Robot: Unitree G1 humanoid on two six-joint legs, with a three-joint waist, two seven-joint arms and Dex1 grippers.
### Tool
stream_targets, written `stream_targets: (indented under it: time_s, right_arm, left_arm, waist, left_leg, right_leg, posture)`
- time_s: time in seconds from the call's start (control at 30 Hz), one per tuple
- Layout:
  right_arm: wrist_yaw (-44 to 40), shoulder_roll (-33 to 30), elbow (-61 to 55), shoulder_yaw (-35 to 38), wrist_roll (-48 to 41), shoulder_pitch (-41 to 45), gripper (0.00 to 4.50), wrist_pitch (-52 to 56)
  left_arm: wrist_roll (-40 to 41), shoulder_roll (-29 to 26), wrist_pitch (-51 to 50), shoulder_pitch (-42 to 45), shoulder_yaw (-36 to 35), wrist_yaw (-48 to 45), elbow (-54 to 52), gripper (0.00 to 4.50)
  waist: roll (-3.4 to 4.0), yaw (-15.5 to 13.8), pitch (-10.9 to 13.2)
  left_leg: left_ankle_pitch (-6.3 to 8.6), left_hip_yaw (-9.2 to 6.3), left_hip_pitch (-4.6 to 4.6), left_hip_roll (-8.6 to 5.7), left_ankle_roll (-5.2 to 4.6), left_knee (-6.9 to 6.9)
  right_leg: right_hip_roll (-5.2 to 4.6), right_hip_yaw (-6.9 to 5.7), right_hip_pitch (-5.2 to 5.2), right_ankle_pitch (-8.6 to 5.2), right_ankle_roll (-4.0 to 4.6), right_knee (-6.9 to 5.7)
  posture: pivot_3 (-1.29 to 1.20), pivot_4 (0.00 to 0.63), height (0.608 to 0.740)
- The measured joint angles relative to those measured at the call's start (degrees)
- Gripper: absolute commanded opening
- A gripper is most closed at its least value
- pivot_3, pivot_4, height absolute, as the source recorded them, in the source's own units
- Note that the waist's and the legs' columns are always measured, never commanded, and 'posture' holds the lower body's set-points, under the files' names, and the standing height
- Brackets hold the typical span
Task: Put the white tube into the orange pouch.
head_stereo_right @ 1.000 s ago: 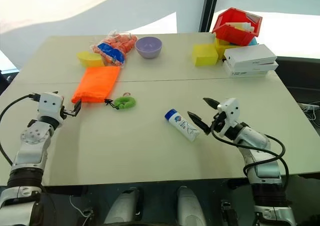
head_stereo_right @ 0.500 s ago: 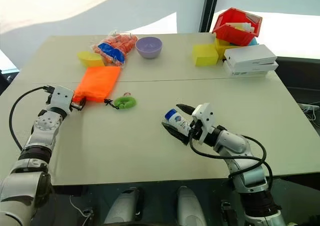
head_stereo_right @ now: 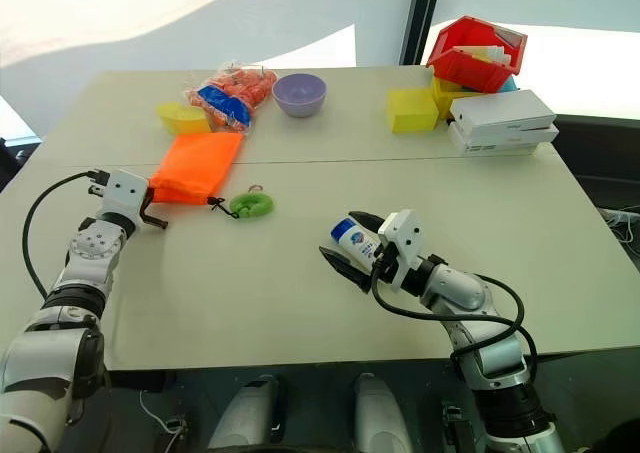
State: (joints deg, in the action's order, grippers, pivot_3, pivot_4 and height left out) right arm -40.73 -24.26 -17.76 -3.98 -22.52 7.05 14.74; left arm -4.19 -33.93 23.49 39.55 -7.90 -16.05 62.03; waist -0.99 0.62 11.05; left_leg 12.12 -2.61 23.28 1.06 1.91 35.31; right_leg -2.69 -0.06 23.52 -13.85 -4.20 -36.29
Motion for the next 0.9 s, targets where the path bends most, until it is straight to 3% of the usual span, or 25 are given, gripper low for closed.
stream_targets:
  time_s: [0.17,0.3,0.67,0.9]
  right_arm:
    - [0.0,0.0,0.0,0.0,0.3,-0.1,4.5,-0.1]
    - [-0.1,0.0,0.0,0.1,0.4,-0.2,4.5,-0.2]
    - [-2.1,-0.9,4.1,0.2,1.1,1.9,4.5,-0.7]
    - [-3.2,-2.4,8.2,0.4,2.1,3.1,4.5,-0.7]
  left_arm:
    - [5.0,0.5,1.2,-7.2,-0.7,-6.9,-8.9,0.05]
    - [10.1,0.6,-2.4,-16.6,-1.7,-12.1,-23.5,0.05]
    - [30.8,0.1,-33.6,-43.0,-4.0,-17.5,-76.5,0.05]
    - [35.0,0.2,-45.3,-48.7,-0.4,-16.2,-92.0,0.05]
  waist:
    - [0.0,0.2,0.0]
    - [0.0,0.1,0.0]
    - [0.0,0.1,0.0]
    - [0.0,0.1,0.0]
  left_leg:
    - [0.0,0.03,-0.01,0.04,0.0,-0.02]
    - [0.0,0.07,-0.03,0.15,0.0,-0.02]
    - [0.0,0.77,-0.14,0.61,0.0,0.01]
    - [0.0,1.0,-0.12,0.59,0.0,0.1]
  right_leg:
    - [-0.02,0.02,0.02,0.0,0.01,-0.01]
    - [-0.03,0.05,0.03,0.01,0.04,-0.05]
    - [-0.01,0.31,0.0,-0.11,0.34,0.01]
    - [0.06,0.4,0.02,-0.13,0.36,0.03]
  posture:
    - [0.0,0.15,0.74]
    - [0.0,0.15,0.74]
    - [0.0,0.15,0.74]
    - [0.0,0.15,0.74]
